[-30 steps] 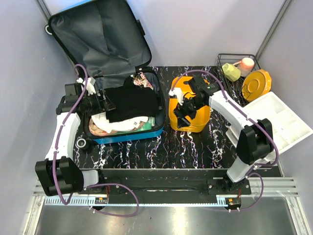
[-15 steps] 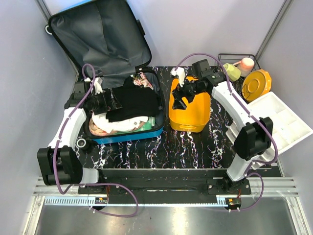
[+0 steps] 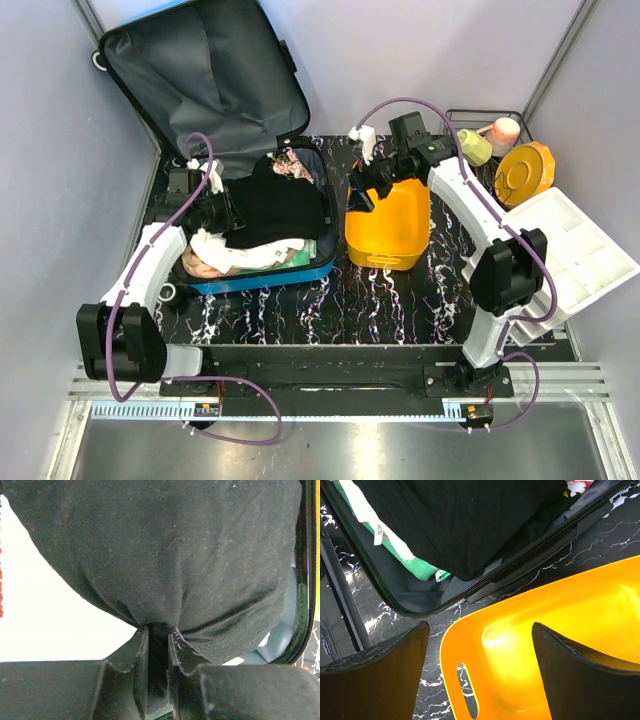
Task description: Open, take out, and arrange the luggage
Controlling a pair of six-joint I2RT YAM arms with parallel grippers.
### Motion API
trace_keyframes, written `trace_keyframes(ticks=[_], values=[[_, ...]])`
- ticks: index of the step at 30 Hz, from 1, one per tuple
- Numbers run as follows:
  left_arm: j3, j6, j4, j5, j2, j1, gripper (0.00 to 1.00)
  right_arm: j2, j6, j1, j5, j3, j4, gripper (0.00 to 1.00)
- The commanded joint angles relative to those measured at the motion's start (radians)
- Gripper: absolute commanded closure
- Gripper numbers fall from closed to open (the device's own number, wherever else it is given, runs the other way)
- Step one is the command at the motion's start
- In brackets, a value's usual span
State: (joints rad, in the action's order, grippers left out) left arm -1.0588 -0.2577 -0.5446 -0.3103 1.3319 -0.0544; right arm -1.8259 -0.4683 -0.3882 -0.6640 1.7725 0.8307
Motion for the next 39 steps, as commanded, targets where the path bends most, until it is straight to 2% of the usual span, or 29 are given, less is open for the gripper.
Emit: trace_keyframes(ticks=[1, 3, 7, 10, 15, 21, 27, 29, 33, 39], values=[[-0.078, 0.017, -0.014, -0.049, -0.016, -0.016, 0.94, -0.019, 0.053, -0.001, -0.026, 0.067, -0.044, 0.07], [-0.104, 0.028, -0.021, -0.044, -0.039, -0.006, 1.00, -0.026, 0.074, -0.001, -0.028, 0.074, -0.050, 0.07], [-0.154, 0.043, -0.081, -0.065, -0.100, 0.053, 1.00, -0.045, 0.138, -0.001, -0.063, 0.102, -0.088, 0.07], [-0.184, 0.063, -0.151, -0.099, -0.106, 0.169, 1.00, -0.062, 0.223, -0.003, -0.115, 0.111, -0.142, 0.07], [-0.158, 0.126, -0.176, -0.087, -0.094, 0.258, 1.00, -0.111, 0.338, -0.018, -0.169, 0.125, -0.194, 0.07], [-0.133, 0.167, -0.184, -0.101, -0.057, 0.263, 1.00, -0.197, 0.557, -0.050, -0.198, 0.157, -0.289, 0.05], [-0.130, 0.166, -0.173, -0.127, -0.043, 0.265, 1.00, -0.283, 0.631, -0.118, -0.210, 0.220, -0.292, 0.06], [-0.125, 0.164, -0.167, -0.133, -0.045, 0.263, 1.00, -0.306, 0.629, -0.133, -0.209, 0.235, -0.291, 0.09], [-0.112, 0.163, -0.161, -0.138, -0.051, 0.263, 1.00, -0.342, 0.654, -0.158, -0.218, 0.262, -0.304, 0.24], [-0.095, 0.150, -0.152, -0.136, -0.062, 0.263, 1.00, -0.374, 0.686, -0.184, -0.203, 0.258, -0.323, 0.24]])
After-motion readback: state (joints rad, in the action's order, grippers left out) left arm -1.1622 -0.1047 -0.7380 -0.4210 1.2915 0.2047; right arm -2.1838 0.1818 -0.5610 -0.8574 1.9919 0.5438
